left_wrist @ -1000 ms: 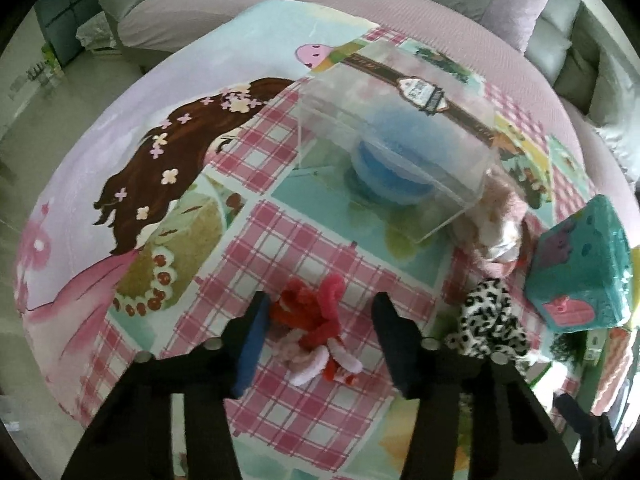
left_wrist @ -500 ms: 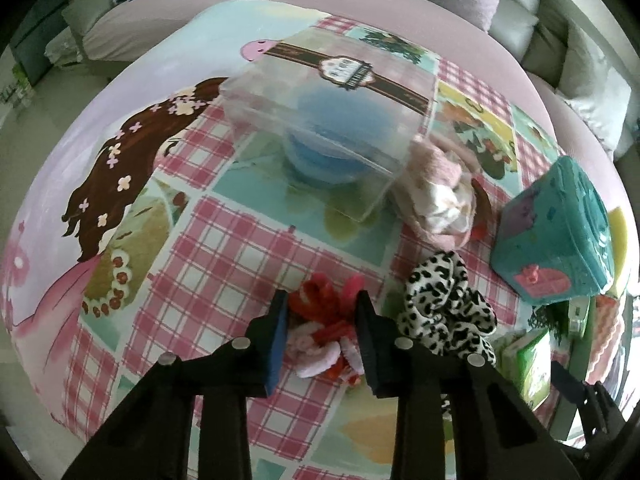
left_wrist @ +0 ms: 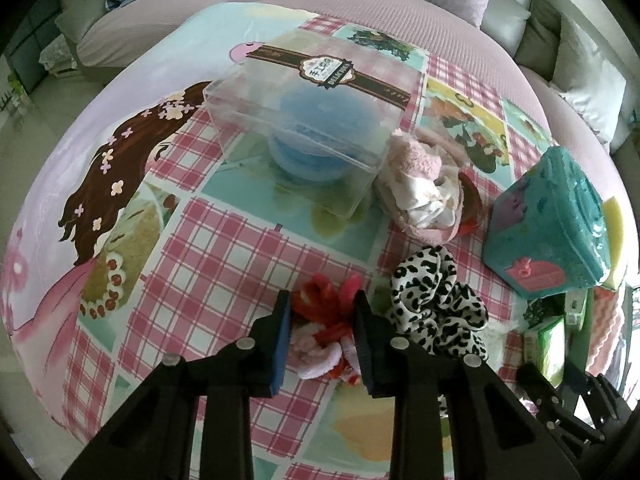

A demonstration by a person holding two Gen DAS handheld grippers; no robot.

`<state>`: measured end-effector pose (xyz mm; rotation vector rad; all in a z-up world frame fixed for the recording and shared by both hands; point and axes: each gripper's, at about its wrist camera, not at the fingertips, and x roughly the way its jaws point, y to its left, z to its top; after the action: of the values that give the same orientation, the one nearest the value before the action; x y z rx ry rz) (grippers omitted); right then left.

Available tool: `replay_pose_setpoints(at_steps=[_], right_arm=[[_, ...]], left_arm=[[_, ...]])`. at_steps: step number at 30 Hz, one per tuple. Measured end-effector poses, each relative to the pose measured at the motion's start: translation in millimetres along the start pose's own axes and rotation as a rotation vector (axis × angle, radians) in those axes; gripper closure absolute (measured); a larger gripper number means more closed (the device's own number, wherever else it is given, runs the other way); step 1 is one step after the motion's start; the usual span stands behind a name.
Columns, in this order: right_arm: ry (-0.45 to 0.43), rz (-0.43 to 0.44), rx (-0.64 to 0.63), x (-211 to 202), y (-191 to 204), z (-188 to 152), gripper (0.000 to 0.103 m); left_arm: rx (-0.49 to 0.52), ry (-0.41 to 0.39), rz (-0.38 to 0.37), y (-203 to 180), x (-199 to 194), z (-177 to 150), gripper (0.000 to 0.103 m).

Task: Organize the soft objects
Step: 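Grasp the red fluffy scrunchie with the left tool while the right tool grasps the green tissue pack, then carry the red scrunchie with the left tool while the right tool carries the tissue pack over the tray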

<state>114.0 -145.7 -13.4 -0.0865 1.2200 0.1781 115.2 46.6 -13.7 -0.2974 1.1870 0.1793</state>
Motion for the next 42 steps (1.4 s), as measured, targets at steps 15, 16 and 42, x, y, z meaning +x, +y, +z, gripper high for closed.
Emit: replay_pose_setpoints(at_steps=[15, 16, 42], right_arm=[[-0.054, 0.040, 0.014, -35.7, -14.1, -4.9, 0.052], [-0.063, 0.046, 0.016, -41.1, -15.8, -5.8, 0.052], [-0.193, 0.086, 0.046, -110.8, -33.9, -16.7, 0.052]], left_arm=[[0.001, -0.119, -0.025, 10.6, -48.3, 0.4, 0.075], [0.003, -0.130, -0.026, 10.0, -52.6, 0.5, 0.075], [0.080, -0.286, -0.069, -21.6, -110.8, -4.9, 0.075]])
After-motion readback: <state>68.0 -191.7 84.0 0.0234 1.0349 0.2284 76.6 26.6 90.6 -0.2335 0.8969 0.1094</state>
